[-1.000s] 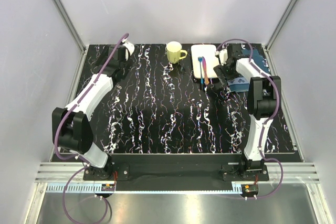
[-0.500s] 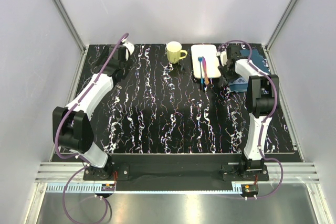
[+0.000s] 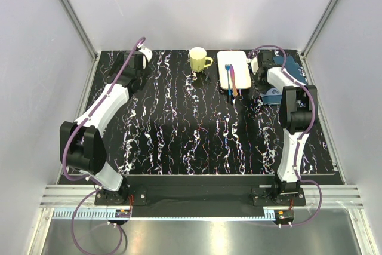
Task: Set the dinner table for one person
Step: Move the napkin to the center of the board.
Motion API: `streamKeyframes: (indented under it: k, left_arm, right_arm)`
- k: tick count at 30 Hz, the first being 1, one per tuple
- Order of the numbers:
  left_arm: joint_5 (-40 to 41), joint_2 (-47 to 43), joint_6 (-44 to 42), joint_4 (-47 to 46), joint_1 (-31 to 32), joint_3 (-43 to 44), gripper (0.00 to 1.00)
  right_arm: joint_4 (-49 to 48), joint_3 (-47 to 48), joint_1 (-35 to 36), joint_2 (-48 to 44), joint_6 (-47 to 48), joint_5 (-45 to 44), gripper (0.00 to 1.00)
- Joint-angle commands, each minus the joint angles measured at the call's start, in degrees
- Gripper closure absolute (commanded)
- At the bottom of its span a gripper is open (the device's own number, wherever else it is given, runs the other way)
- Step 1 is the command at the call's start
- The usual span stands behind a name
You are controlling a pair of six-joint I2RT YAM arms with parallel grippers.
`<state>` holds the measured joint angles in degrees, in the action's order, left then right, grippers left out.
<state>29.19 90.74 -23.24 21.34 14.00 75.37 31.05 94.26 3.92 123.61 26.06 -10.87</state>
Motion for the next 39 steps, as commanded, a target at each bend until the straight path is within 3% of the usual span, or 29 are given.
streamKeyframes:
  k: [1,2,4,21,29,33,35,37,39]
  left_arm:
    - [1.0,-0.5,1.1,-1.3,0.3,2.1,0.01]
    - [1.0,-0.6,1.0,-1.3,0.3,2.1,0.01]
    - [1.3,-0.7,1.0,-1.3,0.3,2.1,0.01]
    - [1.8,-1.0,1.2,-1.4,0.3,1.7,0.01]
    - [2.0,-1.4,1.1,-1.9,0.3,0.7,0.01]
    - [1.8,-1.4,1.4,-2.0,0.3,0.7,0.01]
    - [1.7,-1.4,1.4,-2.1,0.3,0.7,0.01]
    - [1.7,-1.4,1.4,-2.2,0.3,0.8,0.01]
    - [1.7,-1.4,1.3,-2.3,0.3,1.2,0.01]
  right_arm:
    - [-1.9,0.3,-0.1,-1.3,0.2,-1.1,0.64]
    - [-1.8,0.3,0.0,-1.4,0.1,-0.7,0.44]
    - [-1.9,0.5,0.1,-2.0,0.1,-0.5,0.34]
    - [-7.8,-5.2,3.7,0.0,6.3,-8.5,0.31]
    - [-8.8,-8.6,6.4,-1.6,6.7,-10.8,0.32]
    - [-10.4,-10.4,7.0,-1.6,7.3,-12.9,0.38]
    - [-10.8,-11.5,6.9,-1.3,7.8,-13.7,0.44]
    - [-11.1,-12.3,6.9,-1.4,7.6,-13.6,0.57]
    - [-11.3,-12.6,6.9,-1.4,7.3,-14.1,0.62]
